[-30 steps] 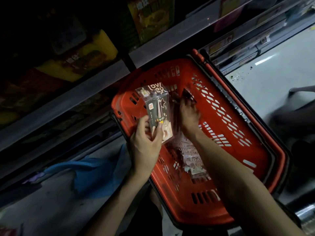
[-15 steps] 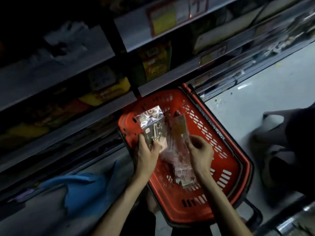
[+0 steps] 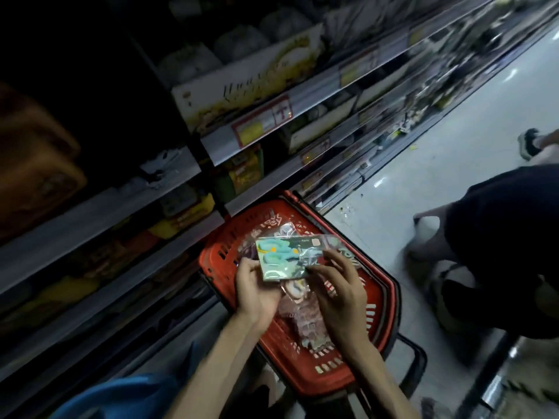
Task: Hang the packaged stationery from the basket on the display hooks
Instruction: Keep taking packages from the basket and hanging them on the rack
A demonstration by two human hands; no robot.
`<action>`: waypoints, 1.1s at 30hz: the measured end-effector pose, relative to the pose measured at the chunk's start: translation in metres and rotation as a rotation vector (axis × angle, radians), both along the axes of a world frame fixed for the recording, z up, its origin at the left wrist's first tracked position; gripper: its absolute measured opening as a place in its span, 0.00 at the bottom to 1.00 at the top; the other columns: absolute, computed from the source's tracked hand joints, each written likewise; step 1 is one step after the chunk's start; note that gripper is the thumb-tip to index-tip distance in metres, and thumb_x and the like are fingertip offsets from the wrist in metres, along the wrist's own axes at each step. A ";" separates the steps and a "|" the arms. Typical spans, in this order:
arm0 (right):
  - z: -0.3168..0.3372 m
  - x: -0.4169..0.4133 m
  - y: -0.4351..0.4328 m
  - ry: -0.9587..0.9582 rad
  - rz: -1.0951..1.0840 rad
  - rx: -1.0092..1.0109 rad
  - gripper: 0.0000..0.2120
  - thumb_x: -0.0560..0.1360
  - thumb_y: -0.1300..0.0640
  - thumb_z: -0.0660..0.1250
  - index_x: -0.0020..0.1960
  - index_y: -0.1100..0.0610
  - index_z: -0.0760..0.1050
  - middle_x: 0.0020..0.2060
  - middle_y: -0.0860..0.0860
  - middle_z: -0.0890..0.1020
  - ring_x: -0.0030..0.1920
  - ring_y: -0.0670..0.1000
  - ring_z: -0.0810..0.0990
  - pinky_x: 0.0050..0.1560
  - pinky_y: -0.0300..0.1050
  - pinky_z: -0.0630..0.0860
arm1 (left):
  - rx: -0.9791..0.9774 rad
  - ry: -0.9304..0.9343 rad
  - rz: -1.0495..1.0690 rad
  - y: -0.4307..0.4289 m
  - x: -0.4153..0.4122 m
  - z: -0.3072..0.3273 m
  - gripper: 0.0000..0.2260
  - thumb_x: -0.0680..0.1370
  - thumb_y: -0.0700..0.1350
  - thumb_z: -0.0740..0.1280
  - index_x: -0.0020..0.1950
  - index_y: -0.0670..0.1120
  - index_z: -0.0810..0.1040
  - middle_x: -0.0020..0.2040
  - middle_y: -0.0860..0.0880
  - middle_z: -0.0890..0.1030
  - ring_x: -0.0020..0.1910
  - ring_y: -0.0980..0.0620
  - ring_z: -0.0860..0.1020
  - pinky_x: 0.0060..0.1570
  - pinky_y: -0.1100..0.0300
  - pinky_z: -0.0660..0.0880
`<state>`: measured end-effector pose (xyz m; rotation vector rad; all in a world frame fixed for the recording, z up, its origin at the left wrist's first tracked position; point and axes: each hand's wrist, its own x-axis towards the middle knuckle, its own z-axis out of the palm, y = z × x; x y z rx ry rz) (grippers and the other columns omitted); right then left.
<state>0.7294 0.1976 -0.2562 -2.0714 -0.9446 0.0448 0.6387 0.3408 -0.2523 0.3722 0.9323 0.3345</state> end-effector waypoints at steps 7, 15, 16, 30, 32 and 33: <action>0.053 0.006 -0.044 -0.003 0.126 0.045 0.03 0.75 0.62 0.70 0.45 0.58 0.83 0.71 0.54 0.75 0.71 0.53 0.76 0.67 0.49 0.77 | 0.299 0.036 -0.313 -0.011 -0.029 0.037 0.28 0.75 0.46 0.75 0.73 0.41 0.74 0.60 0.41 0.86 0.58 0.42 0.85 0.54 0.49 0.81; 0.087 -0.058 -0.108 0.138 -0.496 0.173 0.15 0.81 0.58 0.69 0.67 0.51 0.77 0.65 0.49 0.78 0.66 0.49 0.78 0.62 0.52 0.80 | 0.420 -0.035 -0.373 -0.079 -0.070 0.064 0.25 0.69 0.41 0.79 0.65 0.44 0.79 0.59 0.39 0.86 0.58 0.38 0.85 0.60 0.43 0.81; 0.093 -0.071 -0.115 0.288 -0.561 0.229 0.15 0.81 0.57 0.70 0.66 0.49 0.76 0.61 0.48 0.81 0.61 0.48 0.81 0.58 0.48 0.82 | 0.417 -0.056 -0.381 -0.090 -0.077 0.069 0.24 0.69 0.40 0.78 0.64 0.44 0.79 0.59 0.38 0.86 0.57 0.39 0.85 0.58 0.43 0.82; 0.154 -0.172 -0.249 0.724 -0.845 0.872 0.10 0.78 0.64 0.72 0.57 0.55 0.84 0.52 0.56 0.87 0.53 0.56 0.86 0.51 0.52 0.83 | 0.465 -0.214 -0.723 -0.230 -0.114 0.133 0.10 0.82 0.42 0.66 0.61 0.42 0.81 0.55 0.36 0.86 0.48 0.40 0.86 0.42 0.53 0.84; 0.165 -0.175 -0.267 0.649 -0.900 0.886 0.13 0.77 0.66 0.73 0.58 0.53 0.84 0.51 0.54 0.87 0.53 0.54 0.86 0.51 0.53 0.83 | 0.517 -0.236 -0.775 -0.240 -0.107 0.143 0.11 0.81 0.44 0.66 0.61 0.43 0.83 0.57 0.37 0.86 0.54 0.38 0.85 0.52 0.46 0.84; 0.172 -0.177 -0.276 0.619 -0.923 0.893 0.13 0.76 0.66 0.73 0.57 0.53 0.84 0.51 0.53 0.87 0.53 0.54 0.86 0.52 0.53 0.83 | 0.549 -0.247 -0.822 -0.243 -0.104 0.149 0.13 0.80 0.46 0.68 0.62 0.43 0.83 0.58 0.37 0.86 0.57 0.36 0.85 0.58 0.41 0.82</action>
